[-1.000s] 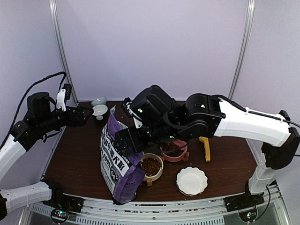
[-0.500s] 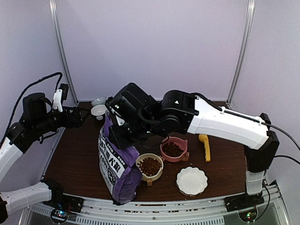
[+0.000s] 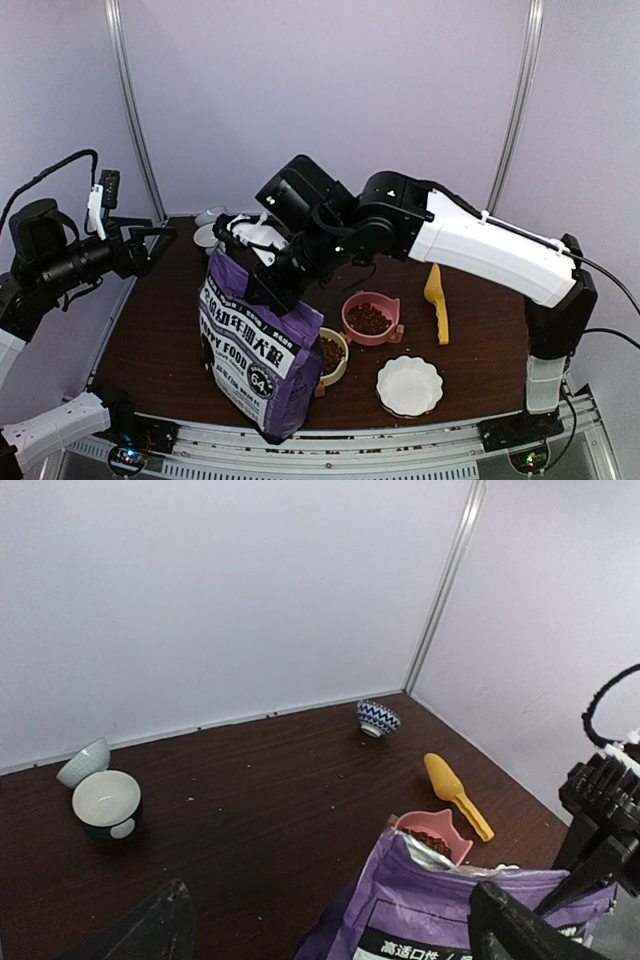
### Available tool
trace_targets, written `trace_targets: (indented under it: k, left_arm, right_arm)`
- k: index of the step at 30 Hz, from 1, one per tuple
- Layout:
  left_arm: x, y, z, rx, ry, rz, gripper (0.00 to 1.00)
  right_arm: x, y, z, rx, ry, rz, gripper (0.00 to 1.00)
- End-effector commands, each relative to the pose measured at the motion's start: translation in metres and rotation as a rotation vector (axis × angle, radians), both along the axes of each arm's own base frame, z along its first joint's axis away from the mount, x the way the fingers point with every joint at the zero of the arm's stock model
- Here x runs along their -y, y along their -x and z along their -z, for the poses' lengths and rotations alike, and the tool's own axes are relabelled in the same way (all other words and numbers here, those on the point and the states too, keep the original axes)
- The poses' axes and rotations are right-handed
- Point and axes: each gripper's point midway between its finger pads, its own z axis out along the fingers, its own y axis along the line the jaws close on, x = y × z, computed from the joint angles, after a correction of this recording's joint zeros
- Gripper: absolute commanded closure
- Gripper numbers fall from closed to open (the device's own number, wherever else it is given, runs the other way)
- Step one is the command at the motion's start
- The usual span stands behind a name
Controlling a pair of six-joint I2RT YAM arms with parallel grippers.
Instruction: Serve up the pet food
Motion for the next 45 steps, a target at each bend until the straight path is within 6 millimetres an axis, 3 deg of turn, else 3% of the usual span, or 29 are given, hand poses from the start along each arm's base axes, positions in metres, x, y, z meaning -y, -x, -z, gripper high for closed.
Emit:
trace_targets:
  k: [1, 7, 14, 21, 24, 31, 35, 37, 42, 45]
  left_arm:
    - [0.021, 0.016, -0.014, 0.063, 0.009, 0.169, 0.02]
    - [0.045, 0.025, 0.001, 0.053, -0.009, 0.346, 0.02]
    - [0.075, 0.031, 0.028, -0.013, -0.005, 0.582, 0.02]
    - [0.105, 0.044, 0.04, -0.051, 0.018, 0.775, 0.03]
    - [0.111, 0.048, 0.044, -0.065, 0.023, 0.823, 0.09]
    - [0.125, 0.055, 0.056, -0.112, 0.029, 0.906, 0.52]
    - [0.128, 0.059, 0.056, -0.119, 0.033, 0.929, 0.85]
    - [0.129, 0.061, 0.052, -0.111, 0.048, 0.931, 0.99]
    - [0.131, 0.068, 0.039, -0.074, 0.084, 0.937, 1.0]
    - [0.131, 0.071, 0.035, -0.064, 0.085, 0.936, 1.0]
  right_arm:
    - [0.036, 0.032, -0.08, 0.055, -0.156, -0.232, 1.0]
    - [0.056, 0.033, -0.063, 0.062, -0.075, -0.305, 1.0]
    - [0.078, 0.025, -0.061, 0.07, -0.03, -0.331, 1.0]
    - [0.077, 0.019, -0.058, 0.043, -0.042, -0.328, 1.0]
    - [0.076, 0.017, -0.06, 0.038, -0.052, -0.323, 1.0]
    - [0.077, 0.013, -0.061, 0.035, -0.057, -0.299, 1.0]
    - [0.079, 0.009, -0.057, 0.026, -0.053, -0.271, 0.99]
    - [0.08, 0.008, -0.055, 0.009, -0.051, -0.252, 0.91]
    - [0.078, 0.009, -0.048, -0.04, -0.063, -0.218, 0.5]
    - [0.07, 0.006, -0.043, -0.071, -0.09, -0.193, 0.31]
